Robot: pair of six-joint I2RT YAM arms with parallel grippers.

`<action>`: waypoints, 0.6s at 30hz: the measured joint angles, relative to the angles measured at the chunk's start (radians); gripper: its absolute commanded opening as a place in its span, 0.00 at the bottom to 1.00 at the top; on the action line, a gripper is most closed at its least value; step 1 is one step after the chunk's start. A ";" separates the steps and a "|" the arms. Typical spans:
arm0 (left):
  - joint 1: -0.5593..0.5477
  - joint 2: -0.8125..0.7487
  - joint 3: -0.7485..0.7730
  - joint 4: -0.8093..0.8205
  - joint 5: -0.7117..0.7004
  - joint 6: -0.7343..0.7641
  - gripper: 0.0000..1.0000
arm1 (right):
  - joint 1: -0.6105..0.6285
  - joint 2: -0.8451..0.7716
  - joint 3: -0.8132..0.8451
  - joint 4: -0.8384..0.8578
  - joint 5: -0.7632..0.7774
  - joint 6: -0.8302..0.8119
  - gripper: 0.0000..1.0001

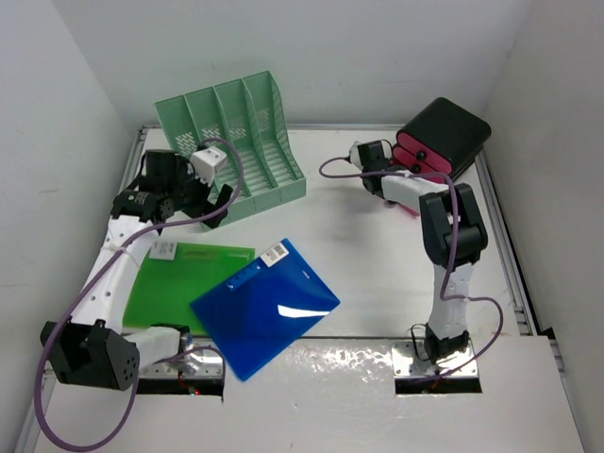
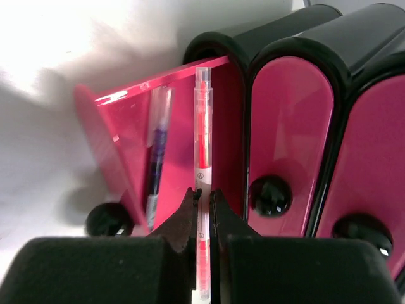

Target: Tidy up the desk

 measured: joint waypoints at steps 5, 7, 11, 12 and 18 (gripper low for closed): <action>0.000 0.017 0.002 0.000 -0.005 0.000 1.00 | -0.020 0.044 0.002 0.075 0.021 -0.058 0.02; 0.000 0.019 0.002 0.000 -0.008 0.000 1.00 | -0.024 0.058 0.005 0.093 0.028 -0.066 0.15; 0.000 0.021 0.002 0.000 -0.014 0.000 1.00 | -0.027 0.080 0.018 0.098 0.037 -0.076 0.34; 0.000 0.021 0.002 0.000 -0.015 0.000 1.00 | -0.027 0.081 0.019 0.097 0.038 -0.075 0.36; 0.000 0.021 0.002 0.000 -0.014 0.000 1.00 | -0.027 0.065 0.024 0.054 0.048 -0.042 0.44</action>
